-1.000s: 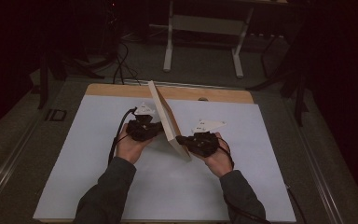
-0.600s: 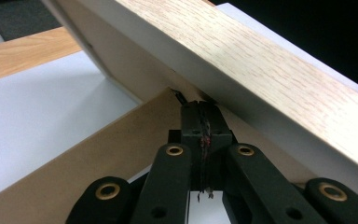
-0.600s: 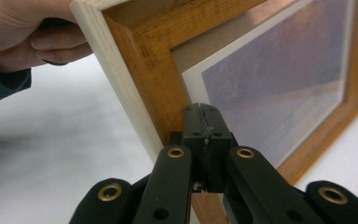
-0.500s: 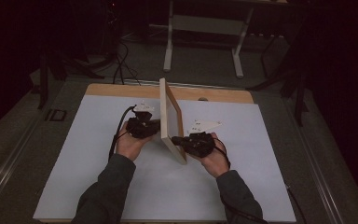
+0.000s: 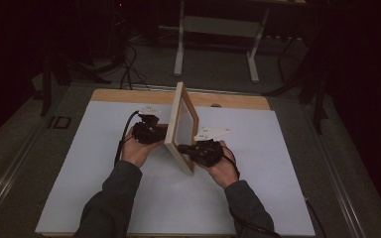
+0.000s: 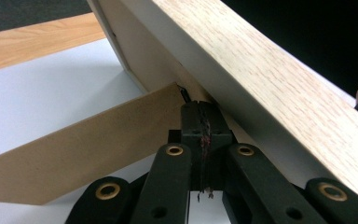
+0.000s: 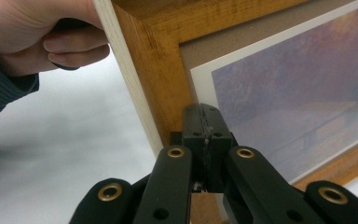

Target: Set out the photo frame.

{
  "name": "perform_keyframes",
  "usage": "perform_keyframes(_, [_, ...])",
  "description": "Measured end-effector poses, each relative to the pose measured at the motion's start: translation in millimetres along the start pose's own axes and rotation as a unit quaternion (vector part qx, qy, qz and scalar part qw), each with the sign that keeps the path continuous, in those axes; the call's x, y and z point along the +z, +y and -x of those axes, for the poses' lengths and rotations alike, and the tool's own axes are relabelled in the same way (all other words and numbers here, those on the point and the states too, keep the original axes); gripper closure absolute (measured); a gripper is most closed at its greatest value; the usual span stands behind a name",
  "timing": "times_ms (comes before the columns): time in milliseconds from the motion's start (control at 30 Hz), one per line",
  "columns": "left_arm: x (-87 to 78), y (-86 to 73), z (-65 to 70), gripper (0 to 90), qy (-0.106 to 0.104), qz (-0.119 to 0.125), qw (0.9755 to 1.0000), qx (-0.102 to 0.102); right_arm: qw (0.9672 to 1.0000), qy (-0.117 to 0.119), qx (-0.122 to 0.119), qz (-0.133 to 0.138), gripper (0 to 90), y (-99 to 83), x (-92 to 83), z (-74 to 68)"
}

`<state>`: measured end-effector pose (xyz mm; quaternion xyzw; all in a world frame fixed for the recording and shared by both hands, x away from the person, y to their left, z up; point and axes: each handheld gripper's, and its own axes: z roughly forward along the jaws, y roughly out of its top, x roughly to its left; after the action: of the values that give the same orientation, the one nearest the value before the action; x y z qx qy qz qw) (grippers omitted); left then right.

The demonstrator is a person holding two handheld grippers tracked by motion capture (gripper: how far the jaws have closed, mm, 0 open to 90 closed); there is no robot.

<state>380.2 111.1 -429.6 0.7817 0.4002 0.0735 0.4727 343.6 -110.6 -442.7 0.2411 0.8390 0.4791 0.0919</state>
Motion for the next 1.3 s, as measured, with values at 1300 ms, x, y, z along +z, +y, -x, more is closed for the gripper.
perform_keyframes(1300, [-40.0, -1.1, -20.5, 62.3, 0.029, 0.072, 0.9950, -0.063, 0.9997, -0.020, 0.009, -0.007, 84.0, -0.9, 4.4, 2.7])
